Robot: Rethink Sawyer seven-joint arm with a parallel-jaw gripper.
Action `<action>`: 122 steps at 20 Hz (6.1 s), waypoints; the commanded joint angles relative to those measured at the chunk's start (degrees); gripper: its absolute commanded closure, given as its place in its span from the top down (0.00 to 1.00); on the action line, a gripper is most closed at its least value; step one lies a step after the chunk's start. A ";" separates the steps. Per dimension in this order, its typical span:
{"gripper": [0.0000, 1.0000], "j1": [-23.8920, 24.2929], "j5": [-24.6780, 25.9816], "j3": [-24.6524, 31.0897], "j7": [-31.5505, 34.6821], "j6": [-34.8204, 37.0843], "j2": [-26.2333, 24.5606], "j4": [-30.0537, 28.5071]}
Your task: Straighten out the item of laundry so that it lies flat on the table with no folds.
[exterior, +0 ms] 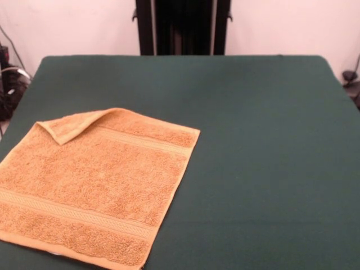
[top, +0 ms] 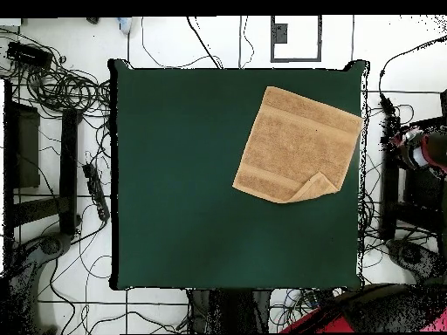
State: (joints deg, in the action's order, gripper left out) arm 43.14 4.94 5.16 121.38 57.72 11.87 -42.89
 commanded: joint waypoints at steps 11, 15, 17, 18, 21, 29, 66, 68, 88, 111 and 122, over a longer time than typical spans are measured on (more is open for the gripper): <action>1.00 -6.67 -5.85 5.56 7.33 -14.36 2.24 -20.47; 1.00 -8.62 -6.61 4.35 10.93 -19.42 2.77 -23.26; 1.00 -9.97 -6.80 3.27 12.82 -21.20 3.00 -24.09; 1.00 -10.71 -6.74 2.65 13.61 -22.15 3.09 -24.36; 1.00 -12.01 -7.79 1.74 15.40 -23.83 3.20 -25.34; 1.00 -14.87 -10.54 -0.49 17.44 -26.94 4.67 -29.78; 1.00 -9.10 -14.10 -0.06 7.43 -36.24 3.94 -43.45; 1.00 -9.97 -14.39 -0.86 8.73 -36.51 4.93 -44.41; 1.00 -14.53 -19.35 -4.04 14.33 -39.93 7.85 -48.81; 1.00 -12.74 -20.31 0.13 16.47 -55.98 6.25 -59.24; 1.00 -13.69 -20.57 -2.41 15.52 -53.91 10.79 -62.73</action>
State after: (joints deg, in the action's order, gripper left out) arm 31.08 -12.65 -0.27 122.97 3.72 23.38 -96.85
